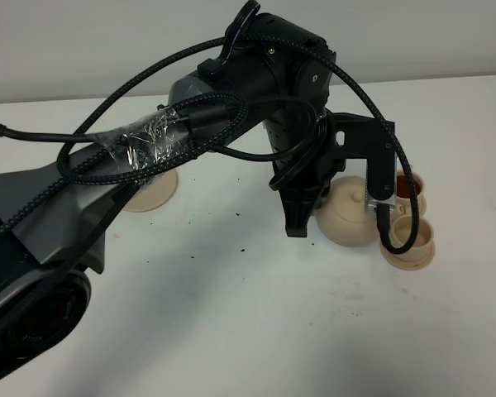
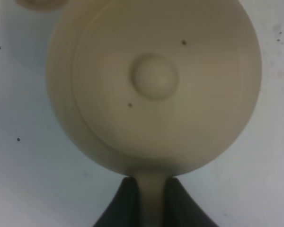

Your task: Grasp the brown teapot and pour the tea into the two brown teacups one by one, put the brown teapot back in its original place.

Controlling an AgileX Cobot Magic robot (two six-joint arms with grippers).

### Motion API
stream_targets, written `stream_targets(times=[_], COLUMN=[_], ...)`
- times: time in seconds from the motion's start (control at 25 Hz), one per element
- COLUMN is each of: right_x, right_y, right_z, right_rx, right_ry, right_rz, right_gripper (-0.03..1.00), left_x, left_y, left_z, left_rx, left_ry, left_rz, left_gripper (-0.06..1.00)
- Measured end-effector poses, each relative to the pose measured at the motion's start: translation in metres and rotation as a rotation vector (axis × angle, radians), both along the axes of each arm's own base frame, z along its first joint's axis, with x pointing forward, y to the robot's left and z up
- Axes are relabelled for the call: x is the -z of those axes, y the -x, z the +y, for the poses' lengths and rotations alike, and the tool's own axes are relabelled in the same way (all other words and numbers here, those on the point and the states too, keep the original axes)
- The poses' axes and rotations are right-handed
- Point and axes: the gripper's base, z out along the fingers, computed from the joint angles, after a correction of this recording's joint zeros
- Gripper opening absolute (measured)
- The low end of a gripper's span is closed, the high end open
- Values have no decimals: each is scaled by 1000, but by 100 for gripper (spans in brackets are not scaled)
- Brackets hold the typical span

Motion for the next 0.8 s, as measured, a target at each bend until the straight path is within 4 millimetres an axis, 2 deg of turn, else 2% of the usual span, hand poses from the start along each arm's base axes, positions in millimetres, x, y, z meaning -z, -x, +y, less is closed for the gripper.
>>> stream_targets(times=[0.2,0.48,0.8], right_x=[0,0,0], right_y=[0,0,0], right_z=[0,0,0], right_rx=[0,0,0], right_ry=[0,0,0], right_rz=[0,0,0], right_gripper=[33,33,33], left_x=[18,23,45], left_y=[-8,-16,-17], left_z=[-3,-10,-16], left_rx=[7,14,76], left_ry=[-26,37,-72], left_rz=[-28,-103,-166], left_gripper=[12,12,12])
